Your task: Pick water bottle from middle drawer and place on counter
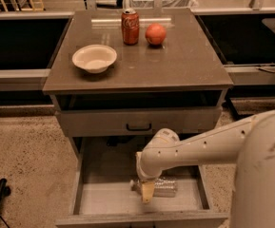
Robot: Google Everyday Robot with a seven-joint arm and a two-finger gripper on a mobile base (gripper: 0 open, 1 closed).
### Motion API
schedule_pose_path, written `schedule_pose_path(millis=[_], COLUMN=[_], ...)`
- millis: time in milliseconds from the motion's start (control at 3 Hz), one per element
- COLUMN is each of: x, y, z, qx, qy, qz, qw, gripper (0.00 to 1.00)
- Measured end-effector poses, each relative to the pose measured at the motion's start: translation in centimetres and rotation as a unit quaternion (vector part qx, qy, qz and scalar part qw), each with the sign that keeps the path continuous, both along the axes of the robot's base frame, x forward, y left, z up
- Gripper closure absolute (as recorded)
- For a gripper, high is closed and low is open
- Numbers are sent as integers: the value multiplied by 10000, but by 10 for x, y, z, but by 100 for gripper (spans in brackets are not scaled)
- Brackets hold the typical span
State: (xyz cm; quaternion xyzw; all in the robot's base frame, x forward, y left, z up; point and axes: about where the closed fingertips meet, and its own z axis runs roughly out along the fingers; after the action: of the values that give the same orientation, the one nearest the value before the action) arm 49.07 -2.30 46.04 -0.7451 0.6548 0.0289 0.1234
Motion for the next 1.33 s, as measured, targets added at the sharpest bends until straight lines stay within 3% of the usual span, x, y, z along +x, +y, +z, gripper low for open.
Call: schedule_pose_path(millis=[333,667,1000,1333], x=[13,22,25,26], y=[-1,-8,-11,-11], z=[-34,-78,-97,-92], qx=[-160,80,172,121], qy=[-180,-134,-87,-113], qz=[-47,-391,-531,-508], qw=[9997,9991,9984,9986], gripper=[0,0,0,19])
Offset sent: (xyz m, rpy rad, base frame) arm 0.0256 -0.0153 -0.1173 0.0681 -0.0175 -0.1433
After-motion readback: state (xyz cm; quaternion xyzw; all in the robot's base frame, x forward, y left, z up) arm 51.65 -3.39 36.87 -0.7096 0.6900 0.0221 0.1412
